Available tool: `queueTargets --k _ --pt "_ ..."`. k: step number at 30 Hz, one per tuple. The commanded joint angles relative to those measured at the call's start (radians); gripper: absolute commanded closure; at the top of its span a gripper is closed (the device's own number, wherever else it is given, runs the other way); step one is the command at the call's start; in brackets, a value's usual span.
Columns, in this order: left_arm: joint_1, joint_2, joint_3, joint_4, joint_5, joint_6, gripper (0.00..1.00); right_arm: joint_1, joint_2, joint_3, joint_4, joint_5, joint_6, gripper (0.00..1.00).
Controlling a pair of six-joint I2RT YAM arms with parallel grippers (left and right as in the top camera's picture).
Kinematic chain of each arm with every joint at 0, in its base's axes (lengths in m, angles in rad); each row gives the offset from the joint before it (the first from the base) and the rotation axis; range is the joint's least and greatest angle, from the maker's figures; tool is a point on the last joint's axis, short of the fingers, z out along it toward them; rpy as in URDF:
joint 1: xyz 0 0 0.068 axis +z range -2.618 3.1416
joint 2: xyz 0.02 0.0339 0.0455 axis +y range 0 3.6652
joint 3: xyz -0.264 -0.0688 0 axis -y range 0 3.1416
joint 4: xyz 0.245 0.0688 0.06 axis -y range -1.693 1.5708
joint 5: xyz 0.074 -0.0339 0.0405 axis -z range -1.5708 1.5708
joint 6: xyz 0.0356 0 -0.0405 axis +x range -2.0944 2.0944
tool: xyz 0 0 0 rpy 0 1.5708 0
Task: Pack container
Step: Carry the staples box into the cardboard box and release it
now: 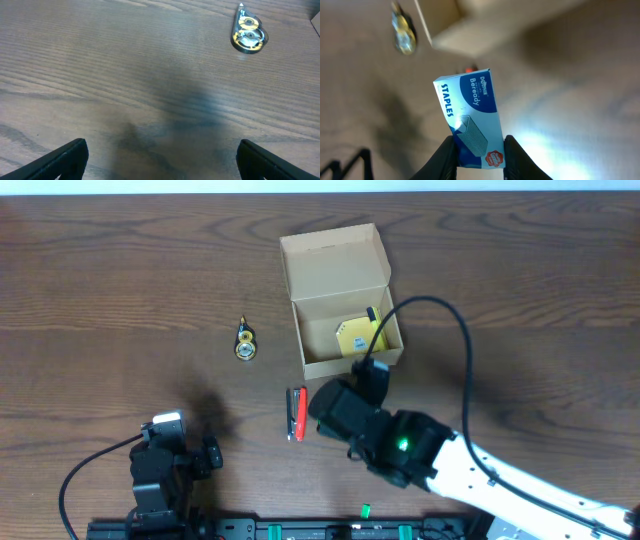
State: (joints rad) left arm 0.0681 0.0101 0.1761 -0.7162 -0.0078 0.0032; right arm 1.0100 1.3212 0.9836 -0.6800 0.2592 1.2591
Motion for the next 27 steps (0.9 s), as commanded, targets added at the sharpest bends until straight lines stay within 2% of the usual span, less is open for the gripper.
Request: queueTargets --k 1,9,14,19,27 --pt "-0.003 -0.006 -0.016 -0.008 -0.011 -0.003 0.04 -0.079 -0.012 0.039 0.036 0.089 -0.155 0.82" --pt "-0.003 -0.006 -0.016 -0.008 -0.011 -0.003 0.04 -0.311 0.026 0.040 0.218 0.048 -0.401 0.82" --pt "-0.003 -0.006 -0.016 -0.008 -0.011 -0.003 0.05 -0.410 0.140 0.055 0.306 -0.034 -0.505 0.82" --pt "-0.003 -0.006 -0.016 -0.008 -0.011 -0.003 0.04 -0.420 0.295 0.154 0.282 -0.039 -0.593 0.82" --pt "-0.003 -0.006 -0.016 -0.008 -0.011 -0.003 0.04 -0.420 0.440 0.283 0.163 -0.039 -0.630 0.82"
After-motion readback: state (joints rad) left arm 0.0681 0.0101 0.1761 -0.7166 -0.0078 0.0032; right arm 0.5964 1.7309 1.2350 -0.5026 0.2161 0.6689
